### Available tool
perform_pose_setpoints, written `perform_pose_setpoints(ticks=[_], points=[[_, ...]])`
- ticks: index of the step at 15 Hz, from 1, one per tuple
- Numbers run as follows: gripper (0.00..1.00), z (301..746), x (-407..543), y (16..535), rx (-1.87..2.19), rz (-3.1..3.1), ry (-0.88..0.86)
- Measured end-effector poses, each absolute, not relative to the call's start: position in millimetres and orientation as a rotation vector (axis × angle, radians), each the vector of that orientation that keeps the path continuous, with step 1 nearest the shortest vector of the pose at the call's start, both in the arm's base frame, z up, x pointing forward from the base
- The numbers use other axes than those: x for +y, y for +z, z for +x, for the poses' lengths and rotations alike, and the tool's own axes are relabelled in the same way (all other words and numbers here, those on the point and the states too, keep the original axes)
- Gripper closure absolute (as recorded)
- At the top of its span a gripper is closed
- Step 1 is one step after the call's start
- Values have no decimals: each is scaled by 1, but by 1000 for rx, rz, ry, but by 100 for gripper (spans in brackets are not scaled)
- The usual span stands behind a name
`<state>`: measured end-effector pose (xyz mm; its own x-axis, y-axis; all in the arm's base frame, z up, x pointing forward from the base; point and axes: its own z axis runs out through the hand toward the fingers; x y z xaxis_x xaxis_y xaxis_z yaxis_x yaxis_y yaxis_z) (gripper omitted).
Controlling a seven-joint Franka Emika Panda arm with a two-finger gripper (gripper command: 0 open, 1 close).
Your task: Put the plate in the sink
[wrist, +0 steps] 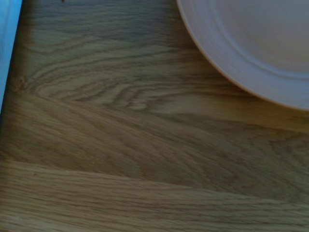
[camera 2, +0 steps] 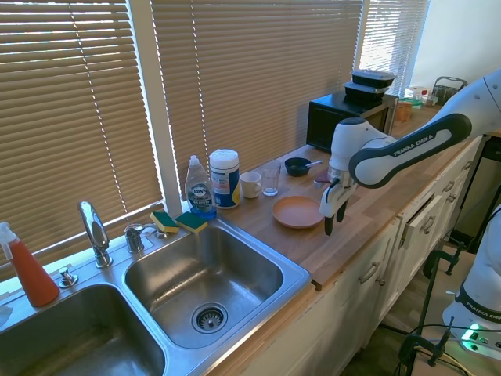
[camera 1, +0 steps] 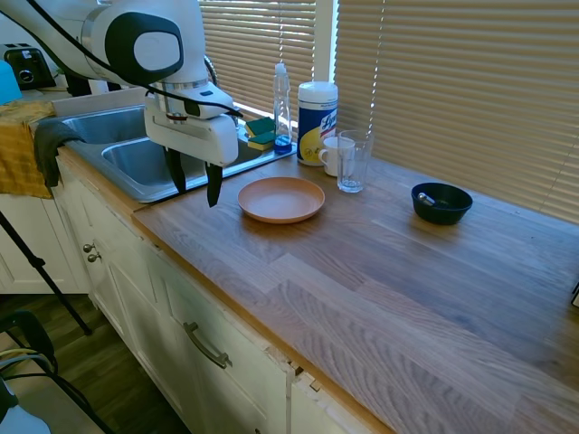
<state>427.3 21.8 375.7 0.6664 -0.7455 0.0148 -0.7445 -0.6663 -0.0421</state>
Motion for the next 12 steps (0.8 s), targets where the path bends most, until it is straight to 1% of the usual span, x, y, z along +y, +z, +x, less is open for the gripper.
perform_pose_setpoints(ticks=[5, 9, 12], points=[[0, 435, 11, 384, 1305, -2808, -67], [0, 458, -45, 394, 1441, -2709, -77], [0, 476, -93, 385, 1528, -2626, -44]])
